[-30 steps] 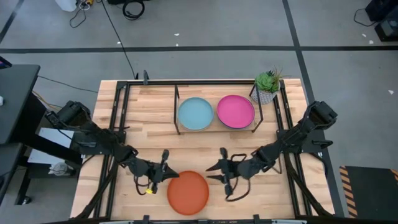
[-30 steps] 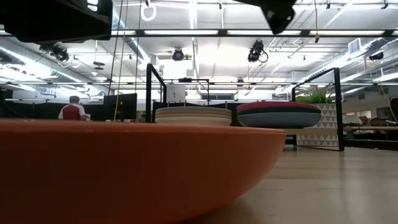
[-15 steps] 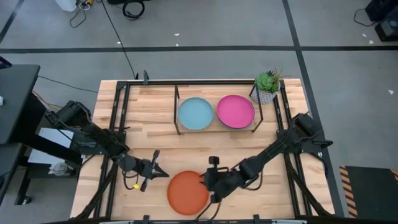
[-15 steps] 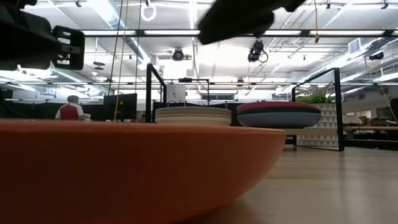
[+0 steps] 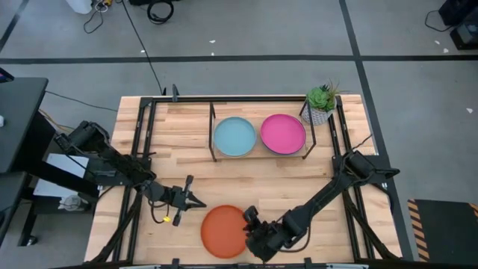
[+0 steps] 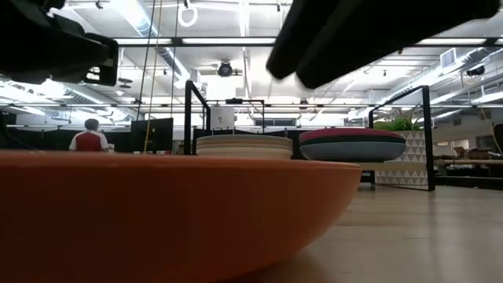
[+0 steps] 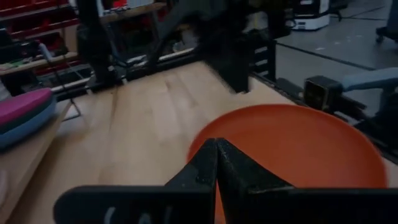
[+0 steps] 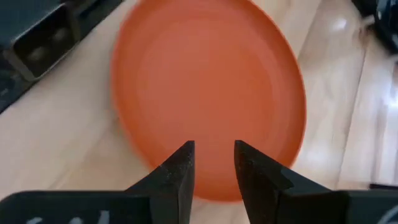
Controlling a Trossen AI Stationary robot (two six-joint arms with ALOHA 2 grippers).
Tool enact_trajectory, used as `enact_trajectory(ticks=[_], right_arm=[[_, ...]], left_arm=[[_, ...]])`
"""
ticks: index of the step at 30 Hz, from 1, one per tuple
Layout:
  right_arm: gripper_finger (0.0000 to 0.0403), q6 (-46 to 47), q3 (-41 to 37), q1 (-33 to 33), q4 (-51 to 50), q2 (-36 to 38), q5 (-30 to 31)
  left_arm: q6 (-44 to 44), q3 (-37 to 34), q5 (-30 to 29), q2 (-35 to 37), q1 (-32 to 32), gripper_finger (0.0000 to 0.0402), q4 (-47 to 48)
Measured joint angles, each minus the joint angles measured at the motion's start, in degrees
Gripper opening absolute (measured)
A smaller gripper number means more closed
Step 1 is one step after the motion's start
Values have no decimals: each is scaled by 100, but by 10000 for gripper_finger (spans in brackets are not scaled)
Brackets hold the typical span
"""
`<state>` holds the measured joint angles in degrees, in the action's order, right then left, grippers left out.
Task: Place and stack plates onto a shelf
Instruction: Stack the orange plate on top of the dark pink plate on the shelf
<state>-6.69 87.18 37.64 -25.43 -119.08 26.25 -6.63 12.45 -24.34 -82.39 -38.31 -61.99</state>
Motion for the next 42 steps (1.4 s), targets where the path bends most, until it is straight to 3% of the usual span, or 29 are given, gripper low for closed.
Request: enact_trajectory(ticks=[12, 17, 26, 34, 42], right_arm=[[211, -647, -7, 330, -224, -172, 99], [227, -838, 4, 362, -25, -275, 169], [186, -871, -141, 289, 82, -376, 250], [130, -966, -345, 147, 375, -370, -88], [102, -1149, -578, 72, 771, -370, -192]], left_arm=[[42, -7, -2, 0, 125, 21, -41], [45, -7, -2, 0, 125, 22, -23], [52, -6, 0, -2, 152, 22, 6], [48, -7, -1, -2, 152, 23, -21], [48, -7, -2, -2, 152, 23, 19]])
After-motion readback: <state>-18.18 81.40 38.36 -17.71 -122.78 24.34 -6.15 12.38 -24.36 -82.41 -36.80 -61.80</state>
